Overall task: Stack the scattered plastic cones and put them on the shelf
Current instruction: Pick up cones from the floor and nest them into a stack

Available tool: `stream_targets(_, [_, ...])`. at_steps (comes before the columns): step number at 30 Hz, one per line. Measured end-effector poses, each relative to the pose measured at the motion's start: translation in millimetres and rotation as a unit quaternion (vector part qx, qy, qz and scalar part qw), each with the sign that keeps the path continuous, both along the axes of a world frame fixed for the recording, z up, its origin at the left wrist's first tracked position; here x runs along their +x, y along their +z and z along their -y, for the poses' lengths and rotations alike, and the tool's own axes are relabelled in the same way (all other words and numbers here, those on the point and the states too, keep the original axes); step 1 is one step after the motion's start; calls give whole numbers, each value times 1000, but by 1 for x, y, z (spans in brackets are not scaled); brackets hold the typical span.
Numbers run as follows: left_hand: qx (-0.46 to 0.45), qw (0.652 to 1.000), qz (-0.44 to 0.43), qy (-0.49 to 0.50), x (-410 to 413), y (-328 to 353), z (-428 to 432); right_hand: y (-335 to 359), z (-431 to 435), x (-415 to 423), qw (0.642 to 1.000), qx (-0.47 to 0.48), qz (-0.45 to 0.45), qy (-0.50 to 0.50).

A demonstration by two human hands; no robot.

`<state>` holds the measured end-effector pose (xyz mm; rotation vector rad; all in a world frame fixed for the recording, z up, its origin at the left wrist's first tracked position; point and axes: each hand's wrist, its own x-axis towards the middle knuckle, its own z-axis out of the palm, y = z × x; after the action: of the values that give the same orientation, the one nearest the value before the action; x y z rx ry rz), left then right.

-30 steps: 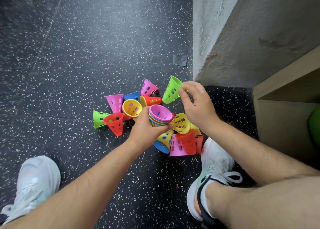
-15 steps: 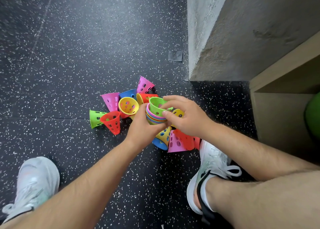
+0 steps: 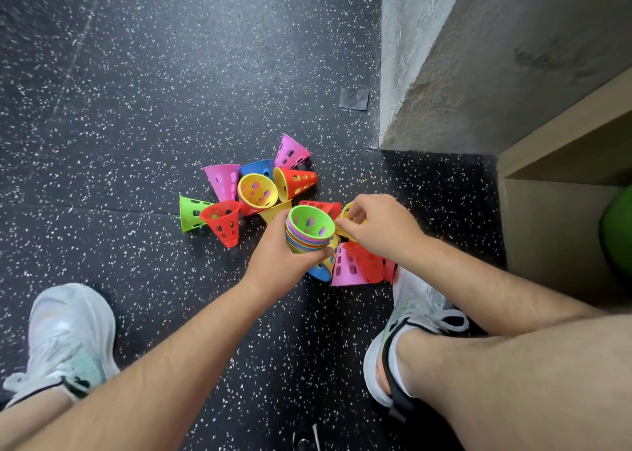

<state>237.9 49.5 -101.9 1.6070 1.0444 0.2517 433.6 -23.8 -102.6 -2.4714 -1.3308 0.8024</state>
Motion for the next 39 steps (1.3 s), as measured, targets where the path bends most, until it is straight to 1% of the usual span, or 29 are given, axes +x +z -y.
stream_targets(4, [-12, 1000, -11, 1, -6, -4, 4, 0, -5, -2, 998, -26, 34, 42])
stream_targets(6, [-12, 1000, -12, 2, -7, -5, 3, 1, -7, -4, 997, -15, 45, 58])
stream_targets(8, [-6, 1000, -16, 4, -6, -5, 0, 2, -8, -5, 996, 10, 63, 69])
stream_targets(11, [-4, 1000, -10, 9, -3, -5, -6, 7, -10, 0, 985, 54, 128, 100])
stream_targets(14, [-2, 1000, -10, 10, 1, -4, -9, 15, -11, 8, 968, 134, 184, 104])
stream_targets(16, [-6, 1000, -10, 10, 4, -4, -10, 19, -11, 10, 956, 199, 197, 88])
stream_targets(18, [-6, 1000, -11, 12, 5, -5, -10, 23, -12, 10, 944, 268, 175, 77])
stream_targets(20, [-4, 1000, -13, 15, 5, -6, -11, 26, -13, 9, 934, 327, 115, 88])
stream_targets(22, [-2, 1000, -12, 18, 5, -6, -11, 26, -12, 5, 928, 346, 61, 123])
stream_targets(26, [-2, 1000, -3, 23, 6, -5, -12, 20, -12, -4, 925, 328, 7, 193])
stream_targets(28, [2, 999, 3, 34, 5, -5, -13, 16, -11, -8, 930, 303, -45, 204])
stream_targets(29, [5, 999, 4, 42, 4, -5, -14, 14, -10, -11, 937, 281, -91, 188])
stream_targets(31, [10, 999, 2, 51, -1, -4, -17, 12, -10, -16, 946, 241, -187, 111])
stream_targets(32, [11, 999, 1, 50, -3, -5, -19, 11, -11, -18, 946, 236, -208, 73])
stream_targets(33, [13, 999, -1, 47, -5, -6, -21, 8, -12, -19, 949, 240, -201, 47])
stream_targets(35, [14, 999, -4, 44, -8, -7, -24, 2, -16, -19, 958, 242, -149, 21])
stream_targets(37, [12, 999, -9, 42, -8, -8, -27, -4, -21, -17, 970, 220, -105, -6])
stream_targets(39, [8, 999, -12, 39, -8, -9, -28, -9, -25, -15, 977, 191, -89, -40])
